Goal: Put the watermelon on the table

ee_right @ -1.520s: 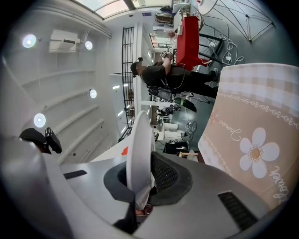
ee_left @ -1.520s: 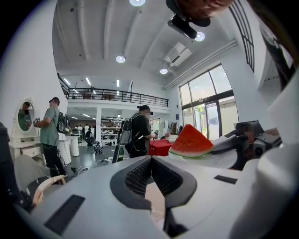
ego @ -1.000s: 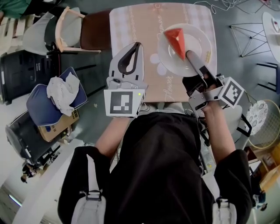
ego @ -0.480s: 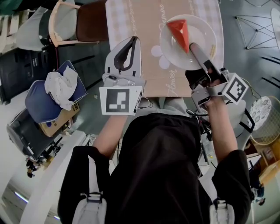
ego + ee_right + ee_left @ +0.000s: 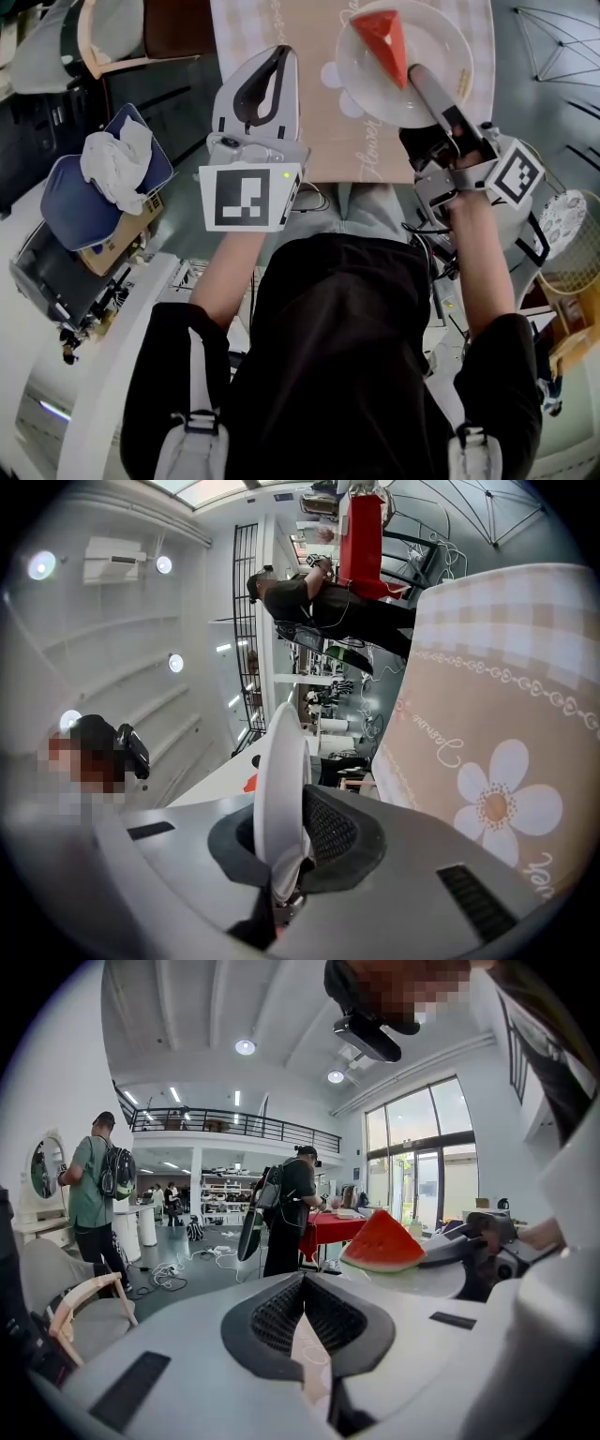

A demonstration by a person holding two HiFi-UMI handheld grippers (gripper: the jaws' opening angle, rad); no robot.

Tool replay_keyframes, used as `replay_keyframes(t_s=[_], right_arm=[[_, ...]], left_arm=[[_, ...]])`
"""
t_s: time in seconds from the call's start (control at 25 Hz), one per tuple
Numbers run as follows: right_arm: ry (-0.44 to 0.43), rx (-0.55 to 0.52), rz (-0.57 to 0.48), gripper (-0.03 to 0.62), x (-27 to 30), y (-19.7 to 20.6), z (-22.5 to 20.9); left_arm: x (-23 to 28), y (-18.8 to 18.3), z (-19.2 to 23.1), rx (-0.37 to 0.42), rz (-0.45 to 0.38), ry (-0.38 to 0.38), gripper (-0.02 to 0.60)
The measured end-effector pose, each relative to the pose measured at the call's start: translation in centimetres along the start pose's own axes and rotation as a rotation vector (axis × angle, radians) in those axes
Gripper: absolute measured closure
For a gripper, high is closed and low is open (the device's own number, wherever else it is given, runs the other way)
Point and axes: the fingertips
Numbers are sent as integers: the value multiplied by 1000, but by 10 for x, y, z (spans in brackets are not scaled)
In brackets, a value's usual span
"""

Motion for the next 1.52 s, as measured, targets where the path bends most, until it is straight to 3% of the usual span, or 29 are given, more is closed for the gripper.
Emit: replay_keyframes(t_s=[0.84, 1.52], right_arm=[[12, 43, 24, 568, -16, 11, -66], [-28, 35, 73, 568, -17, 23, -113]], left_arm=[[15, 62, -9, -19, 39, -6, 574], [20, 100, -14, -48, 97, 4, 574]])
Point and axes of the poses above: the fingertips, and each gripper's own axes: x forward along the fingers, z to its left, y out of its underside, and after that the axes turned 1 degree about x, right-handed
